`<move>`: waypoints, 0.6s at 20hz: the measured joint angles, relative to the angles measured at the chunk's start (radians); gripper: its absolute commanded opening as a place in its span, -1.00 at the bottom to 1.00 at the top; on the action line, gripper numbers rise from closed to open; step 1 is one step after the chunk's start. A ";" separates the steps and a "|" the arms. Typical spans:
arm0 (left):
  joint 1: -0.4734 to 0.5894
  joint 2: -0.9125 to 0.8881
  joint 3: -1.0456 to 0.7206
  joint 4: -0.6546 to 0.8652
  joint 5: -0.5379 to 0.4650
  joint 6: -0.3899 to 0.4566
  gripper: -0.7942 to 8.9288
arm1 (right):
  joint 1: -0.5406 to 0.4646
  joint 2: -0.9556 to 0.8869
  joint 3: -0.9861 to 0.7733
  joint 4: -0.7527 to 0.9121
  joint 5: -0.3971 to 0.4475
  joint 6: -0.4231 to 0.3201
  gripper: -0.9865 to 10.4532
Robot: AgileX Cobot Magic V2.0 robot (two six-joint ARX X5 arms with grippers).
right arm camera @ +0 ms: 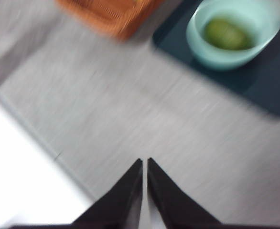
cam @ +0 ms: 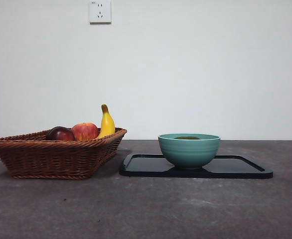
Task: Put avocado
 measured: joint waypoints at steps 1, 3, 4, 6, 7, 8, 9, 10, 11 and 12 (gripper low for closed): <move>0.000 0.000 0.000 0.000 0.000 0.000 -0.82 | -0.042 -0.023 -0.005 0.040 0.002 -0.014 -0.82; 0.000 0.000 0.000 0.000 0.000 0.000 -0.82 | -0.161 -0.087 -0.045 0.170 0.002 -0.027 -0.82; 0.000 0.000 0.000 0.000 0.000 0.000 -0.82 | -0.230 -0.128 -0.087 0.237 0.002 -0.034 -0.81; 0.000 0.000 0.000 0.000 0.000 0.000 -0.82 | -0.345 -0.211 -0.185 0.342 0.004 -0.045 -0.82; 0.000 0.000 0.000 0.000 0.000 0.000 -0.82 | -0.396 -0.255 -0.247 0.409 0.006 -0.048 -0.82; 0.000 0.000 0.000 0.000 0.000 0.000 -0.82 | -0.442 -0.298 -0.313 0.480 0.006 -0.050 -0.82; 0.000 0.000 0.000 0.000 0.000 0.000 -0.82 | -0.477 -0.336 -0.379 0.543 0.006 -0.051 -0.82; 0.000 0.000 0.000 0.000 0.000 0.000 -0.82 | -0.503 -0.376 -0.443 0.587 0.007 -0.050 -0.82; 0.000 0.000 0.000 0.000 0.000 0.000 -0.82 | -0.518 -0.416 -0.504 0.621 0.010 -0.050 -0.82; 0.000 0.000 0.000 0.000 0.000 0.000 -0.82 | -0.522 -0.454 -0.560 0.653 0.011 -0.050 -0.82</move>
